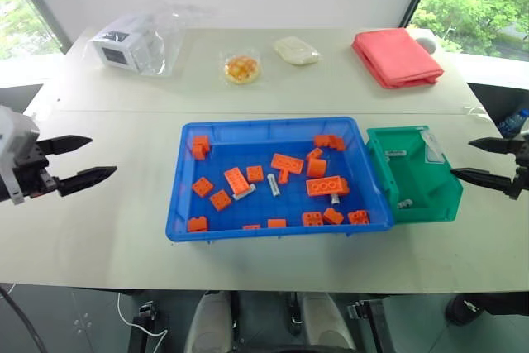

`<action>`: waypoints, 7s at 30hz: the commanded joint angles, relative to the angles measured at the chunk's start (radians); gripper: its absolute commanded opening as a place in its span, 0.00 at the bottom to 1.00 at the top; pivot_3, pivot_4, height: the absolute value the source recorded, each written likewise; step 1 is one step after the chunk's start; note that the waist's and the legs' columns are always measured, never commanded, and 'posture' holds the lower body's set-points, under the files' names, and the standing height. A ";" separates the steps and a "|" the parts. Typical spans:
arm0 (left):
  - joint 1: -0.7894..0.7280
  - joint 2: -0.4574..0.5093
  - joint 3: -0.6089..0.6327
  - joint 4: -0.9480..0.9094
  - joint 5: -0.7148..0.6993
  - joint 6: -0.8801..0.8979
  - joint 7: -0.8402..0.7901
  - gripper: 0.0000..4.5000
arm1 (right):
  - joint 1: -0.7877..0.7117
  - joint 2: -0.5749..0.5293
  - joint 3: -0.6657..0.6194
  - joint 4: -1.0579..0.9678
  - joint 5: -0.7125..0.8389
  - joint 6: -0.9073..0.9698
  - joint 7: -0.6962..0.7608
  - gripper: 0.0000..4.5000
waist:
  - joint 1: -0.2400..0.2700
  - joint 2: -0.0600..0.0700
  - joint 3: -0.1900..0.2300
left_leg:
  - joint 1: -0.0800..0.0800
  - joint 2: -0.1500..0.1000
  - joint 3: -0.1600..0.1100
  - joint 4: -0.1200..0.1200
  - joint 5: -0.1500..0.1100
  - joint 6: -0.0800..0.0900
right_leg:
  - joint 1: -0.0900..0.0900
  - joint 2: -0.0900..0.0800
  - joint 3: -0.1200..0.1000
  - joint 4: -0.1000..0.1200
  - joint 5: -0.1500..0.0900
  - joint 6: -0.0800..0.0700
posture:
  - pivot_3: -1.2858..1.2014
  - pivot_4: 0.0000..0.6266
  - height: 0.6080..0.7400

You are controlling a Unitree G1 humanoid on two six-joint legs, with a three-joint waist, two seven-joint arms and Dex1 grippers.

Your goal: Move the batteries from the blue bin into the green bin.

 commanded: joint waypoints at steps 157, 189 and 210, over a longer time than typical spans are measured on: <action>-0.362 -0.235 -0.502 -0.259 -0.057 0.023 -0.061 1.00 | 0.000 0.004 0.029 -0.661 -0.090 0.534 -0.162 0.49 | 0.021 -0.002 0.000 | -0.001 -0.001 -0.004 0.002 0.001 0.000 | 0.002 0.002 -0.001 0.001 0.000 0.001 | 0.52 0.24 0.95; -0.215 -0.203 -0.379 -0.393 -0.084 0.057 0.015 1.00 | -0.339 0.244 0.696 -0.612 -0.255 0.417 -0.087 0.99 | 0.001 -0.002 0.000 | -0.002 -0.001 -0.005 0.003 0.001 0.000 | 0.001 0.003 -0.001 0.002 0.002 0.004 | 0.52 0.24 0.95; -0.289 -0.223 -0.424 -0.340 -0.070 0.036 0.022 1.00 | -0.463 0.521 0.700 -0.579 -0.229 0.528 -0.200 0.26 | -0.005 -0.002 0.000 | -0.001 -0.001 -0.005 0.003 0.001 0.000 | 0.001 0.003 -0.001 0.004 0.002 0.004 | 0.52 0.24 0.95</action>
